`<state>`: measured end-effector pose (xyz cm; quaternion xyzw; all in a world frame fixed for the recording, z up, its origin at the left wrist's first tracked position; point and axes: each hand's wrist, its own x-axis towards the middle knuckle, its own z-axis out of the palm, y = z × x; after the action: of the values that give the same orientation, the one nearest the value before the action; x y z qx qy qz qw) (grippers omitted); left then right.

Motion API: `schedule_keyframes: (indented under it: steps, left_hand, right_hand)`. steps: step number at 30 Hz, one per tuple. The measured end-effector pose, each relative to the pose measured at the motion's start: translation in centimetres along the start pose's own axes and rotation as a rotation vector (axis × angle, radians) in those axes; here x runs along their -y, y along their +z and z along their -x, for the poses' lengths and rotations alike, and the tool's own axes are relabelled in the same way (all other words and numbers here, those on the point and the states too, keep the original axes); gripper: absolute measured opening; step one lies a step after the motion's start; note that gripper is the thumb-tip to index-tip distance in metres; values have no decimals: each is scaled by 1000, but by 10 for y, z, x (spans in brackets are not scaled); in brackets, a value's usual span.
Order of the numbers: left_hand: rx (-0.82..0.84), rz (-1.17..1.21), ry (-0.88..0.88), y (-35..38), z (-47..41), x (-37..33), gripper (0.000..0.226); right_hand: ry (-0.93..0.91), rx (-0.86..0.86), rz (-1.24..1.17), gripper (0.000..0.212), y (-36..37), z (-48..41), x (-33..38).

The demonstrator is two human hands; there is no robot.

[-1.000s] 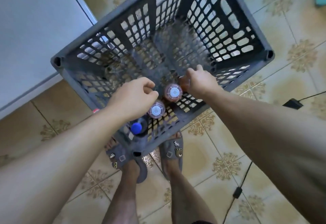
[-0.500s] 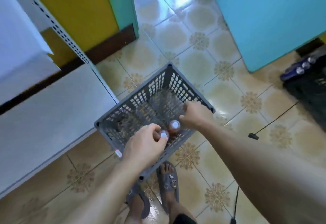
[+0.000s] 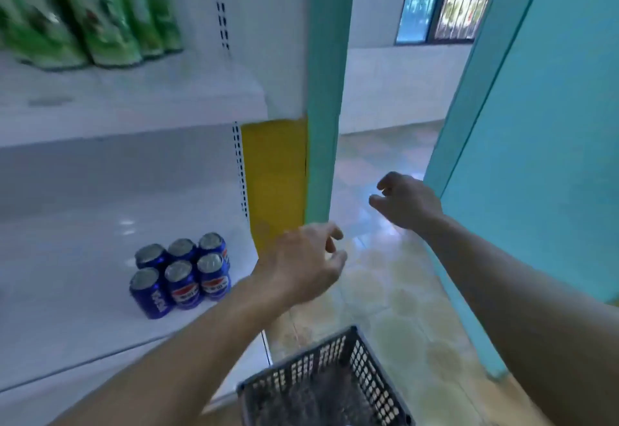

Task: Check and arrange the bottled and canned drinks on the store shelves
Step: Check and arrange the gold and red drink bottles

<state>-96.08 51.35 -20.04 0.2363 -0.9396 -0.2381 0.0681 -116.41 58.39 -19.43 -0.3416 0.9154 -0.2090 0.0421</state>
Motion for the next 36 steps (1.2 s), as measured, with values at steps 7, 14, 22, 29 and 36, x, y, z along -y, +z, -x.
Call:
schedule_keyframes:
  steps: [7, 14, 22, 29, 36]
  left_hand:
    - [-382, -70, 69, -167, 16, 4, 31]
    - [-563, -137, -47, -263, 39, 85, 30]
    - [-647, -208, -213, -362, 74, 240, 27]
    - [-651, -236, -342, -432, 88, 354, 27]
    - [-617, -384, -301, -459, 76, 399, 23]
  right_hand:
    - [-313, -335, -218, 26, -121, -18, 139]
    - [-601, -332, -325, 27, -108, -17, 305]
    - [-812, -189, -341, 40, -38, -11, 506]
    - [-740, -57, -513, 51, 31, -28, 627]
    - [-635, 56, -778, 50, 85, -44, 655]
